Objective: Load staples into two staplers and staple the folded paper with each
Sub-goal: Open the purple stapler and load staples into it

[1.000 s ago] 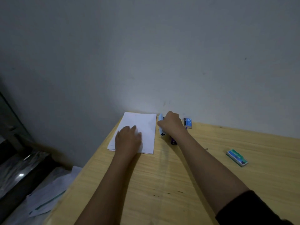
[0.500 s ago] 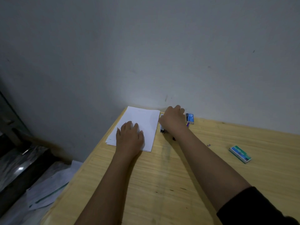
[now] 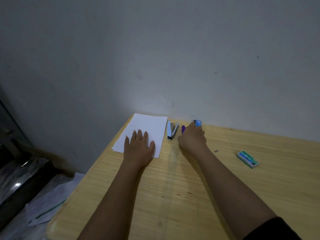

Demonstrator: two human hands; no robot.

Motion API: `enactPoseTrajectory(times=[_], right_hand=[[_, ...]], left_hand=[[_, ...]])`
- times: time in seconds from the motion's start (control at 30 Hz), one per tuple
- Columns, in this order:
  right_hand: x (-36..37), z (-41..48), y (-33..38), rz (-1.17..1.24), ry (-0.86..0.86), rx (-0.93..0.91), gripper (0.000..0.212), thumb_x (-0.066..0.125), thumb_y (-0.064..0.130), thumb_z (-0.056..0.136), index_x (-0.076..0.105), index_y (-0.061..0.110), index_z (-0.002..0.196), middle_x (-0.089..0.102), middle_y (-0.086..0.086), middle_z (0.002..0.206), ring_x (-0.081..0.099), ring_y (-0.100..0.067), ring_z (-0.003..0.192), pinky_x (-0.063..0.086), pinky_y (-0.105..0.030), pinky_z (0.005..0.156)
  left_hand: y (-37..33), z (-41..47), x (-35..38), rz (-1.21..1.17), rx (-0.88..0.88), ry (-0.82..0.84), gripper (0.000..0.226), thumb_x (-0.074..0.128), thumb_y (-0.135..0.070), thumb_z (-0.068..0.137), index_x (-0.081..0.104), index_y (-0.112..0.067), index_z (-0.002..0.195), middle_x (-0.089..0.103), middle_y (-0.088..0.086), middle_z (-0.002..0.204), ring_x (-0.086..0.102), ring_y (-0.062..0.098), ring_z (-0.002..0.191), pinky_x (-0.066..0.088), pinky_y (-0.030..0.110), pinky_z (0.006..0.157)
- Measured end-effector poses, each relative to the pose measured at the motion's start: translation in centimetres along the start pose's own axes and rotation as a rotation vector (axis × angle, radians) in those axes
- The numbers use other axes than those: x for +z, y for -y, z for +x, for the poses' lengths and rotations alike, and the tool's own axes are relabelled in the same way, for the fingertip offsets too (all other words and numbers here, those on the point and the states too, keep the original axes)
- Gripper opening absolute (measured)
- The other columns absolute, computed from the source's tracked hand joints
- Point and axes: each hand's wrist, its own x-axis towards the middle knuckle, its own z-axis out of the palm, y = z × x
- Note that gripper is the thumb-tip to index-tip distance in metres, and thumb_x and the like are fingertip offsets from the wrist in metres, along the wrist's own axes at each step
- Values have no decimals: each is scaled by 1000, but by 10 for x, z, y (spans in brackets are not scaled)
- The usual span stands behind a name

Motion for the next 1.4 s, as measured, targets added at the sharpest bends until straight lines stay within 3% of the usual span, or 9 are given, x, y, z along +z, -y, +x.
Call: enactPoseTrajectory(times=[0.23,0.4,0.5,0.63,0.8,0.93,1.13,1.3,1.4], right_hand=[[-17,-19,-23,121,-15,-61,59,64,31,81,38,6,128,49,-12,124,50,-30,111,39,-33,74],[-33,-38,-48,271,-135,-205,63,70,32,74,41,10,125,49,-7,120,55,-25,102,47,-35,74],[-41,-51,-67,318,-233,-283,63,72,31,74,41,15,127,49,-1,123,54,-20,104,50,-35,74],[-47,-66,-95,380,-372,-375,57,72,31,75,45,21,124,49,4,117,56,-15,100,50,-34,73],[-51,-79,-123,508,-319,-465,56,69,27,79,42,26,128,46,11,119,53,-5,100,52,-26,78],[-65,-80,-141,720,-326,-470,22,52,20,92,58,17,113,61,2,106,58,-7,94,50,-27,75],[-81,-69,-148,683,-326,-331,35,43,24,95,61,-3,81,65,-20,72,62,-38,69,54,-48,64],[-81,-67,-155,765,-318,-205,34,42,19,95,62,-5,81,62,-8,65,57,-5,49,47,-18,47],[-78,-66,-159,849,-302,-115,32,42,18,94,63,2,78,62,-5,62,57,-12,52,47,-18,45]], left_hand=[[-3,0,0,-75,9,-176,54,38,-38,96,32,-12,143,21,10,156,9,23,146,6,42,118],[-37,-4,-14,-414,62,-473,36,49,-26,94,54,-7,124,53,10,131,46,23,121,37,34,98],[-84,-16,-26,-887,123,-235,30,48,-31,95,59,-11,114,63,6,112,58,15,97,46,23,82],[-137,-31,-22,-1133,217,13,20,52,-28,94,59,-15,107,66,6,101,65,14,86,54,21,74],[-156,-39,-16,-1137,274,-26,14,56,-14,92,60,-12,105,65,2,92,66,23,93,58,27,77],[-165,-43,-23,-931,401,-67,16,59,-17,90,63,-20,106,66,-1,97,64,20,95,54,34,86],[-183,-57,-32,-639,558,-129,23,54,-16,93,61,-9,114,60,-6,100,56,6,90,42,0,69],[-182,-56,-31,-702,515,-137,23,53,-19,94,60,-11,114,63,0,104,60,12,96,52,25,84],[-178,-54,-28,-791,449,-129,25,52,-20,94,58,-12,117,61,2,108,59,14,99,54,37,88]])
